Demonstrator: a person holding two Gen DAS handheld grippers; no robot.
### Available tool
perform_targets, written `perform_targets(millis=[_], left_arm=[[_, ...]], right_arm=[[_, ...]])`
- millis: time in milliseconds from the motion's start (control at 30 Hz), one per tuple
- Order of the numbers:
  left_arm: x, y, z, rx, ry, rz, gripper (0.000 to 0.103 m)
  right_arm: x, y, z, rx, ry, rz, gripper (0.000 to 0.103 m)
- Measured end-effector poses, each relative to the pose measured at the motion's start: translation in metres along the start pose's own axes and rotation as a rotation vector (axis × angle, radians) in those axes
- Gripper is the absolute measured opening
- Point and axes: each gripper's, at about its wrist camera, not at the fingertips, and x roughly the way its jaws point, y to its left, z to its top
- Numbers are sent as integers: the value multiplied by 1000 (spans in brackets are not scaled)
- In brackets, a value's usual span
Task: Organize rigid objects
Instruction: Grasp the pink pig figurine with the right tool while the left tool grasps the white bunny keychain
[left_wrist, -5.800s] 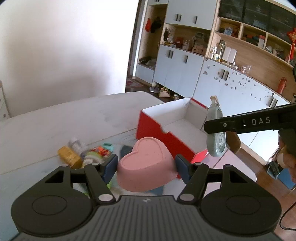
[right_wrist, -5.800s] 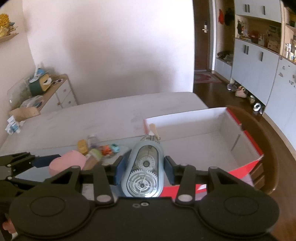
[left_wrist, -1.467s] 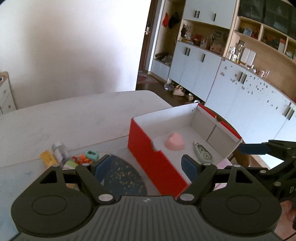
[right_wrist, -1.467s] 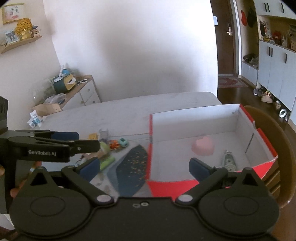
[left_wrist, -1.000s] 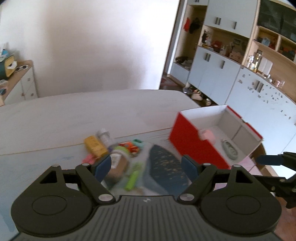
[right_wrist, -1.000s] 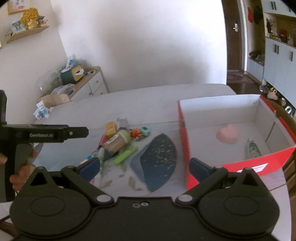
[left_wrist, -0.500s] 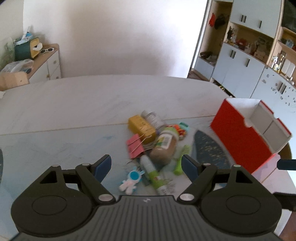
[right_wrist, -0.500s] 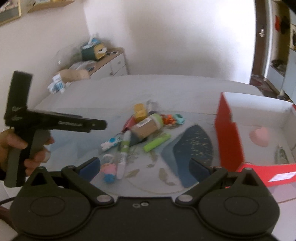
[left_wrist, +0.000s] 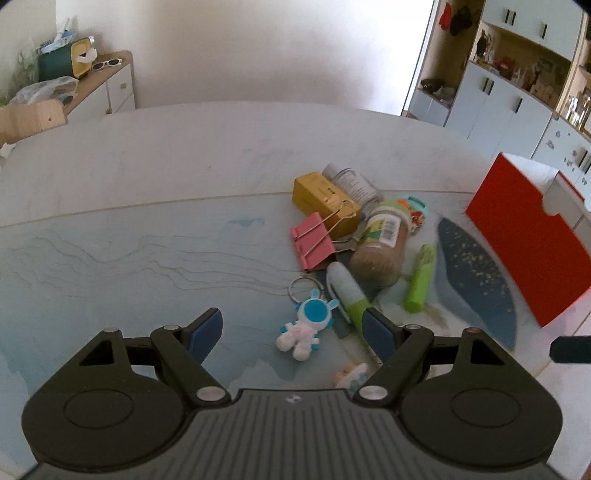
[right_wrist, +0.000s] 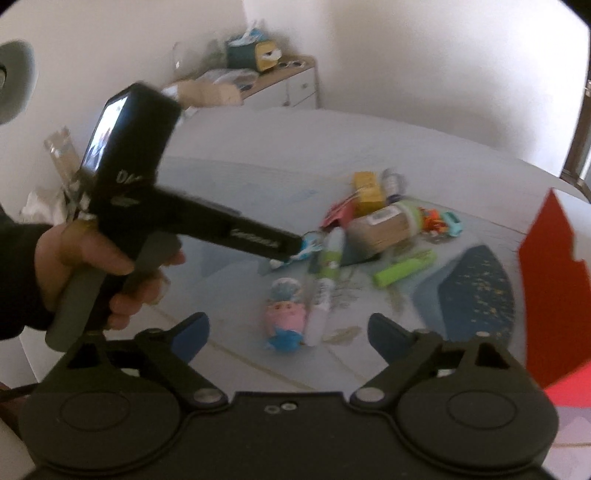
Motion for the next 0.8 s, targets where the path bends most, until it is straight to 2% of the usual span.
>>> perform_targets(millis=[233, 400, 667, 800], left_arm=[[14, 5, -4, 21, 1, 7, 83], [22, 5, -7, 28, 8, 0, 83], [29, 6, -9, 46, -11, -6, 83], [30, 4, -11, 72, -15, -10, 73]], right_arm=[[26, 15, 2, -68, 35, 0, 75], [43, 20, 1, -96, 65, -1, 59], [64, 21, 0, -131, 94, -26, 50], [69, 24, 0, -153, 98, -33, 49]])
